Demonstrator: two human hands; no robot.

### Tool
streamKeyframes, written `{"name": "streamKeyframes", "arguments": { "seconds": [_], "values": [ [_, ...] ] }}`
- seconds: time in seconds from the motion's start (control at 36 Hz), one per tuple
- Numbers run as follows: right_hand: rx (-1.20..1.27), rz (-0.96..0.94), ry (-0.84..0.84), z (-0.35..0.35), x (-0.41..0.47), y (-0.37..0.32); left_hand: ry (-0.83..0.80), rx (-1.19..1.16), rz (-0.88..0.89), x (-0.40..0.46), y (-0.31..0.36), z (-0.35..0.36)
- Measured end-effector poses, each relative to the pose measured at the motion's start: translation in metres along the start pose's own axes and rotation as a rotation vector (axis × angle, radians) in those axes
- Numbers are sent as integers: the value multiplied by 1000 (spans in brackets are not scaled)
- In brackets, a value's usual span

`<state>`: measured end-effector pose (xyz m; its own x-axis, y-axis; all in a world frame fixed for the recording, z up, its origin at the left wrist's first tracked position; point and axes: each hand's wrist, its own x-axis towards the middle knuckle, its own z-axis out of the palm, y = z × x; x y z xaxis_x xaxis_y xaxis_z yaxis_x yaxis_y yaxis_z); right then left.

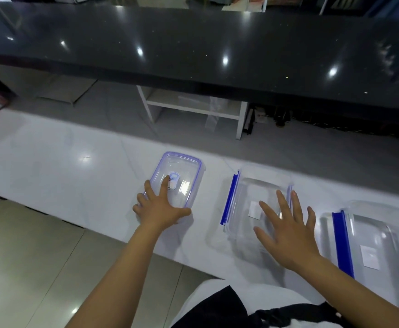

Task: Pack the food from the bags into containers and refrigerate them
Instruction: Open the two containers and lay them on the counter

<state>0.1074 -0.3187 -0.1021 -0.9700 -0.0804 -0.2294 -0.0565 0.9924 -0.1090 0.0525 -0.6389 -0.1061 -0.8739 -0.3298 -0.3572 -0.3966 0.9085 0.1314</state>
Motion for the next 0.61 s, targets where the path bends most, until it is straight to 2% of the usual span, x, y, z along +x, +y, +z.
{"name": "streamKeyframes", "arguments": {
  "seconds": [0.31, 0.36, 0.44, 0.5, 0.56, 0.61],
  "values": [
    [-1, 12, -12, -2, -2, -2, -18, 11, 70, -1, 5, 3],
    [50, 20, 14, -8, -7, 0, 20, -4, 116, -6, 9, -2],
    [142, 97, 86, -19, -24, 12, 105, -191, 235, -24, 26, -9],
    [199, 200, 157, -24, -43, 27, 116, -310, 374, -44, 44, -9],
    [198, 330, 198, -25, -65, 47, 92, -331, 533, -67, 64, -2],
    [171, 461, 168, -25, -90, 70, 54, -299, 668, -88, 82, 9]
  ]
}}
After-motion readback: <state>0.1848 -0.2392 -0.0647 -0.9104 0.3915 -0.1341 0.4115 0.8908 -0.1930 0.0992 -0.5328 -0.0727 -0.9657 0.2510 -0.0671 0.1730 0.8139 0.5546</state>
